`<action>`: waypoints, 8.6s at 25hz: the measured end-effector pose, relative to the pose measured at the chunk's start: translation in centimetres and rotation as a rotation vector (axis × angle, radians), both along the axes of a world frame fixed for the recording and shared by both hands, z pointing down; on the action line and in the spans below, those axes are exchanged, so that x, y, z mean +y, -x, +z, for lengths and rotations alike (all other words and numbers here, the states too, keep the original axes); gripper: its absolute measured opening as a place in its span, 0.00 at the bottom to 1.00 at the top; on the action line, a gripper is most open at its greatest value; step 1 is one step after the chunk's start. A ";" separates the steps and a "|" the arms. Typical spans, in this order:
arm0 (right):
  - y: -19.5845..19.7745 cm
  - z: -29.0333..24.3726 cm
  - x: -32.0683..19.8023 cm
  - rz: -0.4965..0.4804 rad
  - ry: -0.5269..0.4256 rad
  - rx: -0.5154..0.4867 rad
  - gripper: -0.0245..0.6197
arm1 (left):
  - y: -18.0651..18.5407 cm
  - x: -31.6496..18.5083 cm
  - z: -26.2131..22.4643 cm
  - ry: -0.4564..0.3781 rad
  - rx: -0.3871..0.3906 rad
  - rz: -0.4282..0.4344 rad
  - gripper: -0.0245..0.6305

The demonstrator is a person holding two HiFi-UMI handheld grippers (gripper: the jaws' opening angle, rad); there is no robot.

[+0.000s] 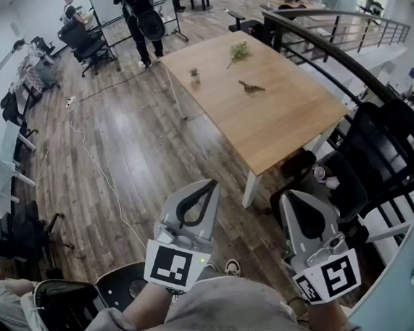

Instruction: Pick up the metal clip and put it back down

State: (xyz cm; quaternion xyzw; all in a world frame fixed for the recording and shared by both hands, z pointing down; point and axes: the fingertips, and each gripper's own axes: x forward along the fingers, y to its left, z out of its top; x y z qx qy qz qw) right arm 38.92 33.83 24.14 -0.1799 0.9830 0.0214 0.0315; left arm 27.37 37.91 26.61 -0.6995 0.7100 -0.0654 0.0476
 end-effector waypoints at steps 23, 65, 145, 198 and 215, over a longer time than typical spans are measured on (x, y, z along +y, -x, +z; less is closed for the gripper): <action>-0.1 0.0 -1.2 0.009 -0.004 -0.055 0.28 | 0.4 -1.5 0.3 0.006 0.006 0.006 0.04; 37.2 5.4 -26.5 0.204 0.064 0.192 0.35 | 38.4 -23.7 0.9 0.041 -0.009 0.116 0.04; 53.0 42.8 -77.4 0.539 0.388 1.058 0.35 | 51.6 -80.5 31.0 0.744 0.066 0.757 0.04; 48.0 8.0 -71.2 0.918 0.145 0.402 0.06 | 51.0 -78.9 8.3 0.326 0.032 0.824 0.04; 46.5 -0.7 -64.8 1.013 0.035 0.203 0.06 | 51.9 -76.3 -0.3 0.127 -0.040 0.885 0.04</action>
